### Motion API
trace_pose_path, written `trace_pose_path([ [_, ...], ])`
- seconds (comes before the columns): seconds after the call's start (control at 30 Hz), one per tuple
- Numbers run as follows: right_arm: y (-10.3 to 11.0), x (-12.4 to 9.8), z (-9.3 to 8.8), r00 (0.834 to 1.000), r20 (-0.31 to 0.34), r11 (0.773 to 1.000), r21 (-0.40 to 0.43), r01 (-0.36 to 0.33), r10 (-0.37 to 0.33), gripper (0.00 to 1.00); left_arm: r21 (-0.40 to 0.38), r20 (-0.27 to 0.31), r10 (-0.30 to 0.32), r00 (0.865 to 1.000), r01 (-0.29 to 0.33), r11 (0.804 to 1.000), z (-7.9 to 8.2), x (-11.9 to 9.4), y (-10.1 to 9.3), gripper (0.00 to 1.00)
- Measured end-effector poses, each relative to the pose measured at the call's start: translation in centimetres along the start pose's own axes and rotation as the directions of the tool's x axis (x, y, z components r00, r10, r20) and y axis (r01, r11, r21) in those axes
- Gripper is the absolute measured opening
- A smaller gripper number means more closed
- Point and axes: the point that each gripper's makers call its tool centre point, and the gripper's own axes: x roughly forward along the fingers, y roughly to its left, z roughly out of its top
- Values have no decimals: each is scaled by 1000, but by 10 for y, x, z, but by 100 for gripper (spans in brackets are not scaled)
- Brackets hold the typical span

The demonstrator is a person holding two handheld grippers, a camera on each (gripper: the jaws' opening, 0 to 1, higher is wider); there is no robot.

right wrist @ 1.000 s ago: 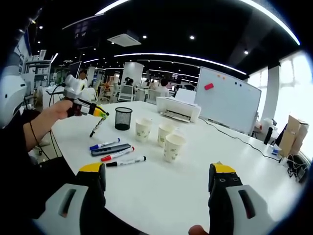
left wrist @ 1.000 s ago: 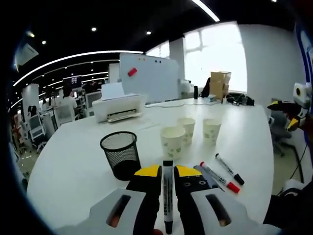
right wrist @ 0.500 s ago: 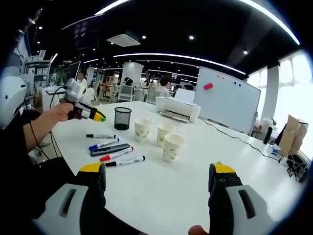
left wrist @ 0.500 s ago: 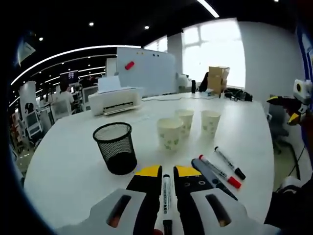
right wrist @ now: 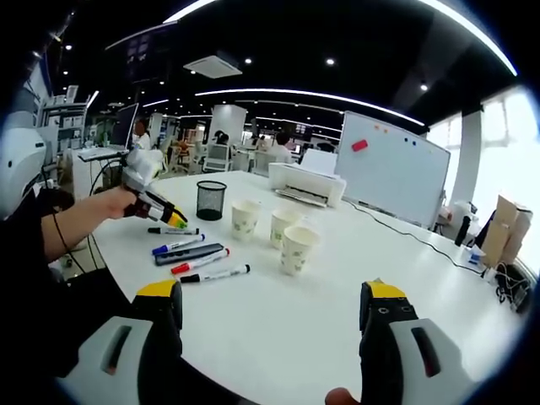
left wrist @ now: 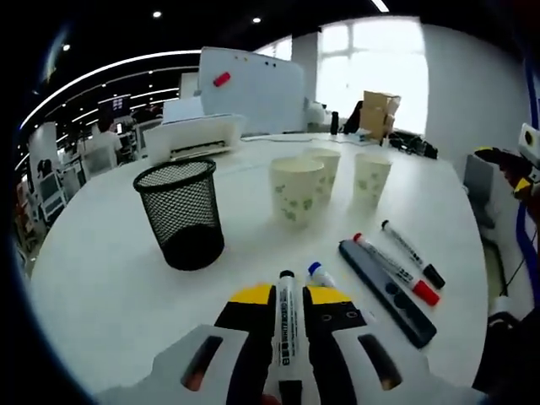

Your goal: Place the scattered laser pointers and whiteboard markers into the pen holder and stack the scattered paper cups together

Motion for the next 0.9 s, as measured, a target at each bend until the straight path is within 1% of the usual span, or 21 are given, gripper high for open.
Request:
trace_pose_path([
  [0.3, -2, 0, -3, 1000, -3, 1000, 5, 3, -3, 82, -23, -23, -17, 1000, 16, 1000, -7, 8, -1, 17],
  [0.43, -2, 0, -2, 1000, -1, 1000, 4, 2, -2, 82, -27, -30, -17, 999, 16, 1000, -8, 8, -2, 17],
  [0.57, -3, 1, -4, 1000, -2, 1000, 7, 2, -2, 82, -12, -55, -15, 998, 14, 1000, -14, 12, 0, 18],
  [0.7, -3, 1, -4, 1000, -1, 1000, 13, 3, -3, 82, -16, -47, -7, 999, 6, 1000, -13, 11, 2, 16],
  [0.73, -3, 1, -4, 1000, -1, 1000, 12, 4, -4, 82, -2, -47, 6, 999, -6, 1000, -13, 12, 5, 15],
  [0.9, -4, 0, -4, 1000, 1, 1000, 15, 5, -5, 81, 4, -43, 9, 999, -9, 1000, -12, 12, 5, 15],
])
